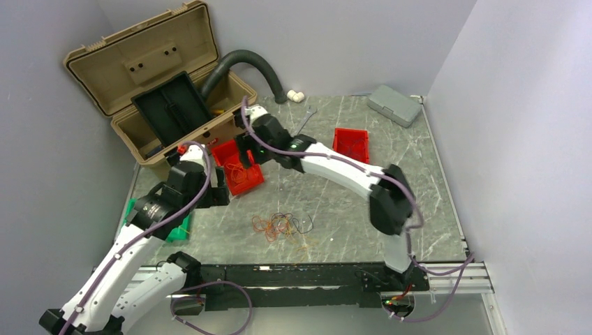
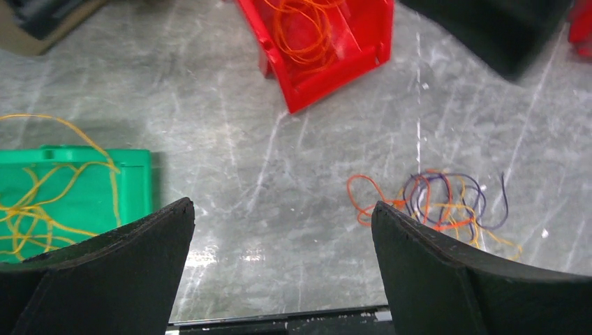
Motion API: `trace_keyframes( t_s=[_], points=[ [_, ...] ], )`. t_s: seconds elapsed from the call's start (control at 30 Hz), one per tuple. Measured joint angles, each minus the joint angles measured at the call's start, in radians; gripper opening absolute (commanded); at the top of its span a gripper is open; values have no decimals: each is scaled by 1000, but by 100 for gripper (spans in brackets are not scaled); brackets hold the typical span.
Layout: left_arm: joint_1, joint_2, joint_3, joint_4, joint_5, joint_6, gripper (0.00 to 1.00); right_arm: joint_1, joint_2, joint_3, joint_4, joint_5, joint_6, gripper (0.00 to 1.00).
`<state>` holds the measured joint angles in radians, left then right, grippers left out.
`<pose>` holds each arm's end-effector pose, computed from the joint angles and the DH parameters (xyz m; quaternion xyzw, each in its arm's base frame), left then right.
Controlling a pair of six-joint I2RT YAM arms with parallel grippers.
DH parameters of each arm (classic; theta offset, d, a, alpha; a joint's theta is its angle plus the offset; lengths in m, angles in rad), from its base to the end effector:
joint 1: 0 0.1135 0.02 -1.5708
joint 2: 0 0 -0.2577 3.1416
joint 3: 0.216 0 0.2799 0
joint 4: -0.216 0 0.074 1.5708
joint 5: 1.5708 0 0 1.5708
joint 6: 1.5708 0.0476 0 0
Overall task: Untangle the cables
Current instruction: Place the cable in the bin, then untie the cable.
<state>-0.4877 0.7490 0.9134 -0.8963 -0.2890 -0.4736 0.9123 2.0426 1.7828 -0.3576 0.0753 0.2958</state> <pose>0.1655 -0.0724 0.3130 -0.0523 0.9042 -0.0697 0.4182 0.3185 0.4058 0.2605 -0.2529 0.8513 0.2329 0.3964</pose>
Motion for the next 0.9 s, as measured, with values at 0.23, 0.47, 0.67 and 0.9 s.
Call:
trace_keyframes(
  t_s=[0.23,0.47,0.67,0.9],
  points=[
    [0,37,-61,72,178,40,99,0,-478,-499,96,8,75,83],
    [-8,95,-171,167,357,49,100,0,-851,-915,57,25,135,83],
    [-77,111,-238,257,422,11,100,0,-1055,-1071,44,15,183,81],
    [-195,144,-340,372,435,-60,99,11,-1110,-1180,40,-30,240,78]
  ],
)
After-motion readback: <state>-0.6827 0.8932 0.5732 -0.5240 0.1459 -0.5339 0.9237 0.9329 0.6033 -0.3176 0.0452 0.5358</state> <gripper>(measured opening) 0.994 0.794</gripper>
